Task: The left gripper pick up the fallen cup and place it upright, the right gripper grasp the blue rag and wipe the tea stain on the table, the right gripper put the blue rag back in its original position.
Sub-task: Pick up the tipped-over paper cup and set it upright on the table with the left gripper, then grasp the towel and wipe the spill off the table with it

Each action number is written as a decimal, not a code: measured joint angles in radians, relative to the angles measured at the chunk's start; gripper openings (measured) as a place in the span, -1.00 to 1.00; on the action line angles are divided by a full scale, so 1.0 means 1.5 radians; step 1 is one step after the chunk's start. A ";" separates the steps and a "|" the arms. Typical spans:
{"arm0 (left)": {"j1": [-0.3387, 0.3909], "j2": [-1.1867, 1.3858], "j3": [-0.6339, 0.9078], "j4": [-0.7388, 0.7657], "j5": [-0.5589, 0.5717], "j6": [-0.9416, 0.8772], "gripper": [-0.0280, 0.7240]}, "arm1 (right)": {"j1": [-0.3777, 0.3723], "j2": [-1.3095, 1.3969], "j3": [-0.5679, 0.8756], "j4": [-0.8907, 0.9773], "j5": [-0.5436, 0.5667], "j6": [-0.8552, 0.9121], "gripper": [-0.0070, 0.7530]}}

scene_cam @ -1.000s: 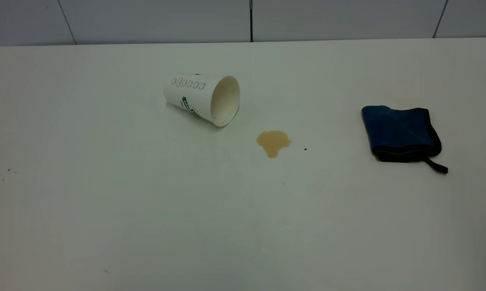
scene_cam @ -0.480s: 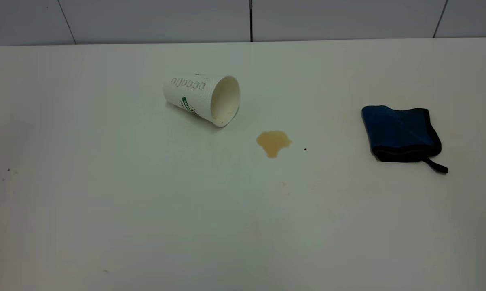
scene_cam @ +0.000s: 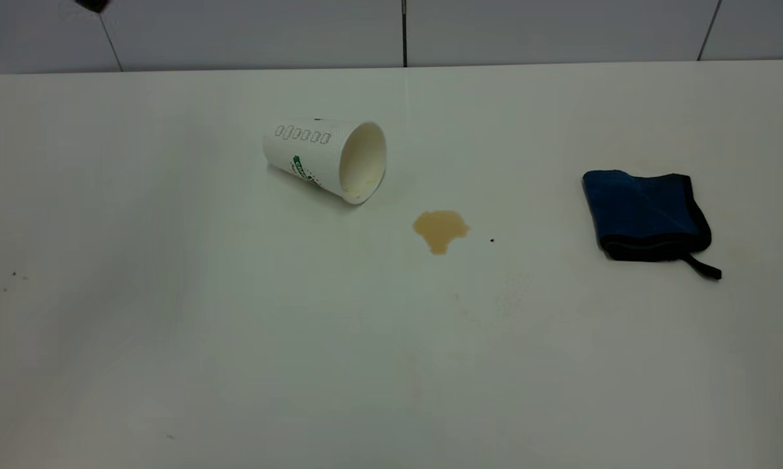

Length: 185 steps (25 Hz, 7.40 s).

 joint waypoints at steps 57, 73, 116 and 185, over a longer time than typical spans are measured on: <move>-0.235 0.734 -0.582 0.534 0.176 -0.519 0.64 | 0.000 0.000 0.000 0.000 0.000 0.000 0.45; -0.220 0.758 -0.582 0.626 0.192 -0.610 -0.43 | 0.000 0.000 0.000 0.000 0.000 0.000 0.45; 0.081 0.648 -0.583 -0.352 0.136 0.250 -0.90 | 0.000 0.000 0.000 0.000 0.000 0.000 0.45; 0.053 -0.514 0.225 -0.081 0.419 -0.066 0.39 | 0.000 0.000 0.000 0.000 0.000 0.001 0.45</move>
